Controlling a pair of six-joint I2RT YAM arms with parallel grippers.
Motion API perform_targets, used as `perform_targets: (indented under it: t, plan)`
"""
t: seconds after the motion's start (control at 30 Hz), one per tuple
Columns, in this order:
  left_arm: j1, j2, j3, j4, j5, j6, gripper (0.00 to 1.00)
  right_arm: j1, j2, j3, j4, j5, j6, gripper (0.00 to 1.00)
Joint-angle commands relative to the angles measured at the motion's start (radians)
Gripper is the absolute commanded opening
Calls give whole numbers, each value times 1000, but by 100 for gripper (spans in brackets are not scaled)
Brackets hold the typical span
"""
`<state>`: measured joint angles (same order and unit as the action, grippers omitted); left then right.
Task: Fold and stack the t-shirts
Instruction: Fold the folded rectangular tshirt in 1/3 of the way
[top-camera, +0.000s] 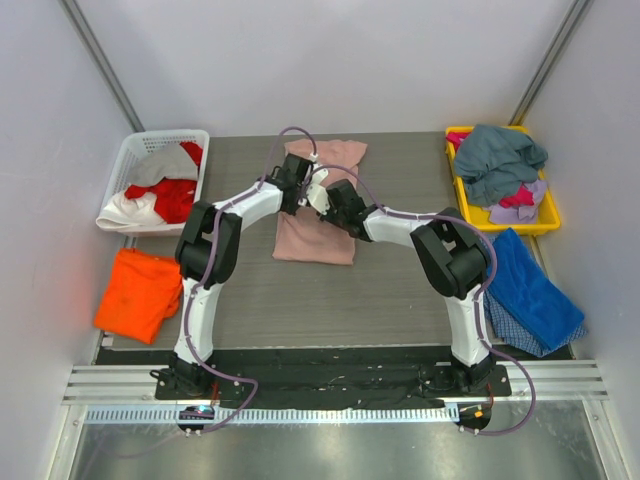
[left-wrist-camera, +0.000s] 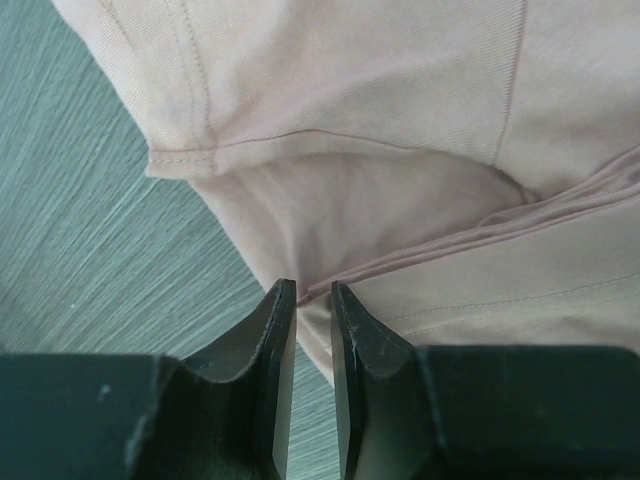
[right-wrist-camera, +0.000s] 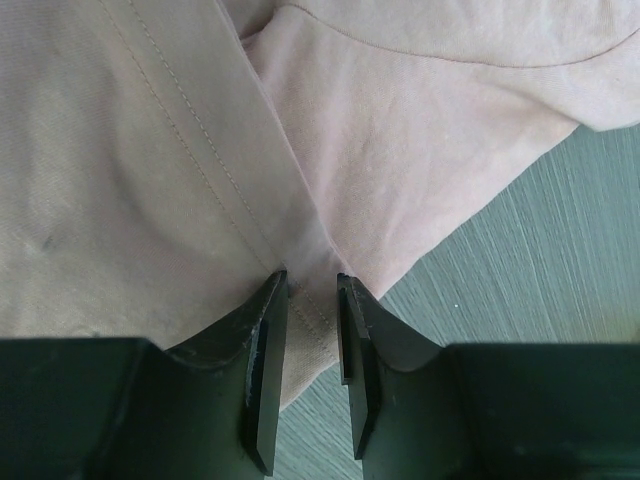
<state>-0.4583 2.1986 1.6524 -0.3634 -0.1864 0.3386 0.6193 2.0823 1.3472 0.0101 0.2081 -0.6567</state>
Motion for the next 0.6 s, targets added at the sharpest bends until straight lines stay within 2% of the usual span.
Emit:
perform_targets:
  t: [0.0, 0.27, 0.57]
  plan:
    - [0, 18, 12, 21, -74, 19, 24, -12, 5, 1, 41, 22, -8, 33]
    - [-2, -59, -3, 4, -70, 4, 24, -12, -54, 40, -45, 19, 11, 34]
    - [-2, -160, -52, -14, -102, 17, 24, -7, -142, -3, -68, 39, 15, 34]
